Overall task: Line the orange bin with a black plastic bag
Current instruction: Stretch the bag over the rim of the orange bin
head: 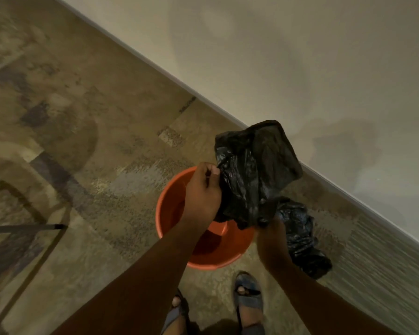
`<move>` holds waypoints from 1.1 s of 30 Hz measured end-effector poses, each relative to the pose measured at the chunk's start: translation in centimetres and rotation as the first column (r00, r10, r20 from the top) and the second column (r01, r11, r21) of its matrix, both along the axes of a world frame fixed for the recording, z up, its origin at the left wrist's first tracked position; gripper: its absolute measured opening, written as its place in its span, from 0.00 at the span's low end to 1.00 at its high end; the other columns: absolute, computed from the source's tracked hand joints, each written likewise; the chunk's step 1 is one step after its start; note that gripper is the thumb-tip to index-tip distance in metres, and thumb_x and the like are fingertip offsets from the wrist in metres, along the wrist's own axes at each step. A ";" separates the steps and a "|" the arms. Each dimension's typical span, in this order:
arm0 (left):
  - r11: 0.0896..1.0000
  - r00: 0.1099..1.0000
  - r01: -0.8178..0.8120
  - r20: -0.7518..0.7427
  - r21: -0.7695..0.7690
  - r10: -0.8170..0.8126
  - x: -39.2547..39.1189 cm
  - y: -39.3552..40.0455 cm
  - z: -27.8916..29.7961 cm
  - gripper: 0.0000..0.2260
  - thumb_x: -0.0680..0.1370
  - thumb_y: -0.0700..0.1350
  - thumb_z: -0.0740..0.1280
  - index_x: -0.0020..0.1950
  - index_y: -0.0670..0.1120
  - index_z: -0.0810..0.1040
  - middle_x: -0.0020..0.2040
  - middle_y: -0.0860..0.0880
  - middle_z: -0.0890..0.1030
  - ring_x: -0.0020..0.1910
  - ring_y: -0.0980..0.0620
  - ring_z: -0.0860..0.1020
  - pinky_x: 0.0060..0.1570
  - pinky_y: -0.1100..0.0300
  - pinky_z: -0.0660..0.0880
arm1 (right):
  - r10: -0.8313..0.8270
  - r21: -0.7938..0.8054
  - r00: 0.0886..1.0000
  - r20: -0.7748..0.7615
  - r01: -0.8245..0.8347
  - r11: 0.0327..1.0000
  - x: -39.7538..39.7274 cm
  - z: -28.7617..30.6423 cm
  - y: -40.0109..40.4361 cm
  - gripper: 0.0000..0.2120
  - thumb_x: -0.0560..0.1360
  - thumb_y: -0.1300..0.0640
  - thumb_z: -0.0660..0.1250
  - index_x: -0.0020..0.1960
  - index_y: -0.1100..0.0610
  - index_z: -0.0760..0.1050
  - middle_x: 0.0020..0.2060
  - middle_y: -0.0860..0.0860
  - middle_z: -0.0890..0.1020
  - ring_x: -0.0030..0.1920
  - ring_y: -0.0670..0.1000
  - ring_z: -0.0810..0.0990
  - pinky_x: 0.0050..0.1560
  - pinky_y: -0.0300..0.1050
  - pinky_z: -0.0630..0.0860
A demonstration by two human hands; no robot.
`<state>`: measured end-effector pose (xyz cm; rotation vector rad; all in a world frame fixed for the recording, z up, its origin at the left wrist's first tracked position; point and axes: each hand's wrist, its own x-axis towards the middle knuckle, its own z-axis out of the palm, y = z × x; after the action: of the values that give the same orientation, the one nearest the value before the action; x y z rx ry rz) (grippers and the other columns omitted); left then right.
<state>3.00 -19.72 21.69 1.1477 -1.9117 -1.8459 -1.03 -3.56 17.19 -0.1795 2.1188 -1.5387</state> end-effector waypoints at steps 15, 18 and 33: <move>0.902 0.912 -0.088 0.330 -0.422 0.243 9.5 1.4 -4.3 0.18 0.79 0.47 0.62 0.69 0.47 0.67 0.62 0.44 0.72 0.55 0.43 0.77 0.50 0.49 0.77 | 0.081 0.023 0.955 -0.286 -0.078 0.997 -6.8 1.4 -2.3 0.13 0.77 0.49 0.68 0.36 0.53 0.73 0.30 0.49 0.78 0.29 0.42 0.73 0.29 0.32 0.68; 0.918 0.977 -0.146 0.092 -0.369 0.192 7.4 -0.4 -2.3 0.29 0.77 0.64 0.60 0.75 0.55 0.59 0.71 0.51 0.64 0.67 0.45 0.70 0.63 0.46 0.71 | 0.231 0.125 0.893 -0.387 -0.198 0.972 -5.3 0.5 -2.3 0.14 0.76 0.51 0.69 0.40 0.60 0.72 0.32 0.57 0.75 0.30 0.49 0.71 0.31 0.43 0.68; 0.724 0.693 -0.522 0.270 -0.451 0.668 9.0 -7.8 -2.7 0.12 0.83 0.53 0.58 0.50 0.46 0.73 0.42 0.50 0.76 0.40 0.50 0.74 0.41 0.56 0.68 | 0.126 0.296 0.956 -0.264 -0.045 0.954 -6.7 0.4 -1.8 0.15 0.72 0.38 0.70 0.43 0.49 0.74 0.36 0.45 0.79 0.37 0.44 0.78 0.33 0.41 0.70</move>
<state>12.01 -27.54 19.03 1.8652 -1.6293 -0.9138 -7.69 -5.32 17.61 -0.4018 2.4914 -1.1930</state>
